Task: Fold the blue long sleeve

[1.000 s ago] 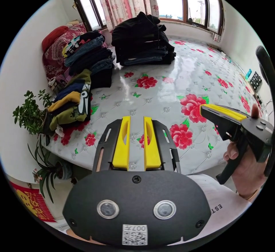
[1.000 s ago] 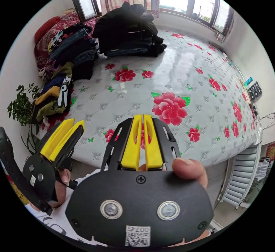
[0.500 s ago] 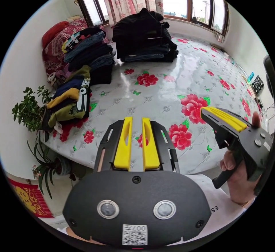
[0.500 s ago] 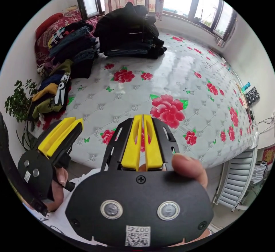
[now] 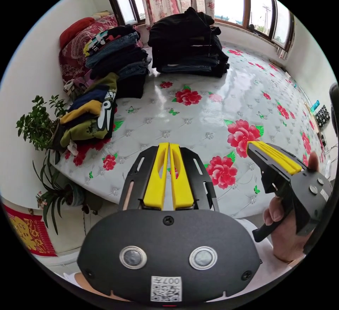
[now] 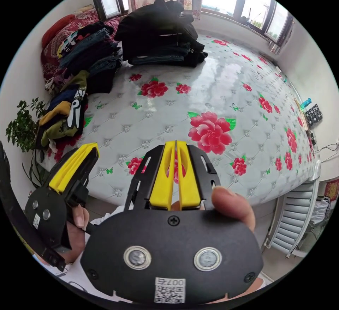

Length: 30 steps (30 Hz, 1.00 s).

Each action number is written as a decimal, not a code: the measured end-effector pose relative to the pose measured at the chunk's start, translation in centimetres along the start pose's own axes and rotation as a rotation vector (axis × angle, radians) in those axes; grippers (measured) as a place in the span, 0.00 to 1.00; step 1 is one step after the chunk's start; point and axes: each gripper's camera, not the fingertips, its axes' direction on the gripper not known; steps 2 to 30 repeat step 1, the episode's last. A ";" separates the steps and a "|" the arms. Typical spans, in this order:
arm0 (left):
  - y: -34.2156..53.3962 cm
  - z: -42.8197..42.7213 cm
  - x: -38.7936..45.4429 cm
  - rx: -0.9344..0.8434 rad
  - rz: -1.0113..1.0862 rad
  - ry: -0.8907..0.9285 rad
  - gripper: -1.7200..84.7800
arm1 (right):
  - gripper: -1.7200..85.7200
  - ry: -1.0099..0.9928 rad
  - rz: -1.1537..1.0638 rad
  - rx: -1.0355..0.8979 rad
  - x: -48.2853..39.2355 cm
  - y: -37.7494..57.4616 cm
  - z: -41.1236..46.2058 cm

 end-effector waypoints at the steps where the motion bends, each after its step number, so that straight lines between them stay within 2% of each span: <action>1: 0.0 0.0 0.0 0.000 -0.004 -0.001 0.01 | 0.02 -0.002 0.010 -0.004 0.1 -0.2 0.0; 30: 0.0 0.0 0.0 0.000 -0.004 -0.001 0.01 | 0.02 -0.002 0.010 -0.004 0.1 -0.2 0.0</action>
